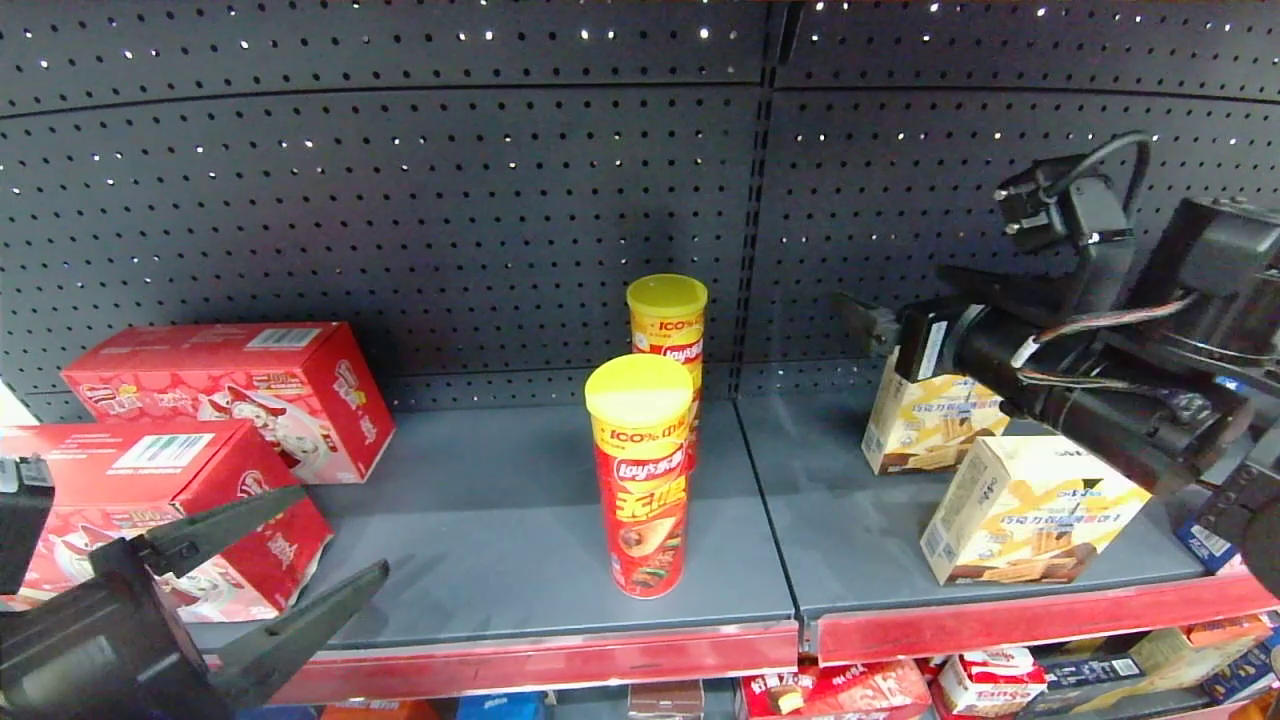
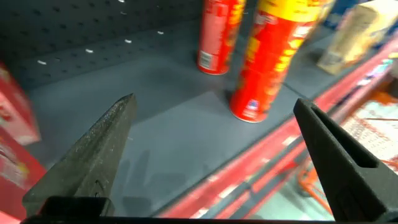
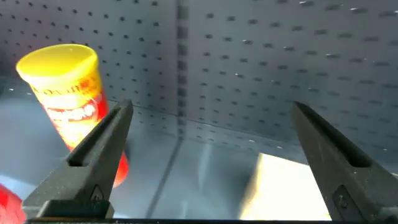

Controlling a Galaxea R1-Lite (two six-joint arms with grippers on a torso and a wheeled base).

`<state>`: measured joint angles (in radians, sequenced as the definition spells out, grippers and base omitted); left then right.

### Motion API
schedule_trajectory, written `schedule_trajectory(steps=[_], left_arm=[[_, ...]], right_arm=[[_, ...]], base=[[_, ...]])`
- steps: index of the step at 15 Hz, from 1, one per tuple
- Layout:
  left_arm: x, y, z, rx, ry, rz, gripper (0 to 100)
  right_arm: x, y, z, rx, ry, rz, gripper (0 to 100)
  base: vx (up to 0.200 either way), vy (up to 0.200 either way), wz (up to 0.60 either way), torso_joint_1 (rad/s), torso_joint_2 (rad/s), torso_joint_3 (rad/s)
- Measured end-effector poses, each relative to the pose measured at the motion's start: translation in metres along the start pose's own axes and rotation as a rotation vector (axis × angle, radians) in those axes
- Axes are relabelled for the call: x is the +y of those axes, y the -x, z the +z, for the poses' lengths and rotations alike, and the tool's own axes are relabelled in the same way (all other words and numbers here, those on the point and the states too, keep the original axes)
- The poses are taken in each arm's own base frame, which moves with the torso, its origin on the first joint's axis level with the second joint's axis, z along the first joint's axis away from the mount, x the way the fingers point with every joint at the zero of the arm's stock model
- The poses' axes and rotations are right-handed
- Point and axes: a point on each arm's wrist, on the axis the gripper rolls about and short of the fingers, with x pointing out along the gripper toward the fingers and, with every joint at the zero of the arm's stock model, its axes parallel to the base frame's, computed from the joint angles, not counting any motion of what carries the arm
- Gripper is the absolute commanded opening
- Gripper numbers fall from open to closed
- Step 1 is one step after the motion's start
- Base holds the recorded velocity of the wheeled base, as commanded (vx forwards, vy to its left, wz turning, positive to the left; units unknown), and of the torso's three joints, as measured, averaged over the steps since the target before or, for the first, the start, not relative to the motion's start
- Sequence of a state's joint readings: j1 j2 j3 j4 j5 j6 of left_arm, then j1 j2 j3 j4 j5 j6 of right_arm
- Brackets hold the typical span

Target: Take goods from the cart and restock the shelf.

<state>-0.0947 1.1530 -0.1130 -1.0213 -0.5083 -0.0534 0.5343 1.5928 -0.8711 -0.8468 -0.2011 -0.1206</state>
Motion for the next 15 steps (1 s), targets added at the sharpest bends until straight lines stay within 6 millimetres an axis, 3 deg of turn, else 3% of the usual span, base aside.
schedule_trajectory(steps=[5,9,15], left_arm=[[-0.003,-0.032,0.012,-0.007,-0.019,0.039,100],[-0.005,-0.052,0.003,0.103,-0.065,0.005,100],[-0.006,-0.085,-0.020,0.236,-0.092,0.050,100]], right_arm=[[-0.039,0.036,0.014,-0.040,0.017,-0.127,100],[-0.070,0.070,0.022,-0.076,0.033,-0.253,100],[-0.082,0.103,0.021,-0.094,0.039,-0.308,100]], base=[[0.000,0.000,0.00,0.000,0.00,0.000],[0.000,0.000,0.00,0.000,0.00,0.000],[0.000,0.000,0.00,0.000,0.00,0.000]])
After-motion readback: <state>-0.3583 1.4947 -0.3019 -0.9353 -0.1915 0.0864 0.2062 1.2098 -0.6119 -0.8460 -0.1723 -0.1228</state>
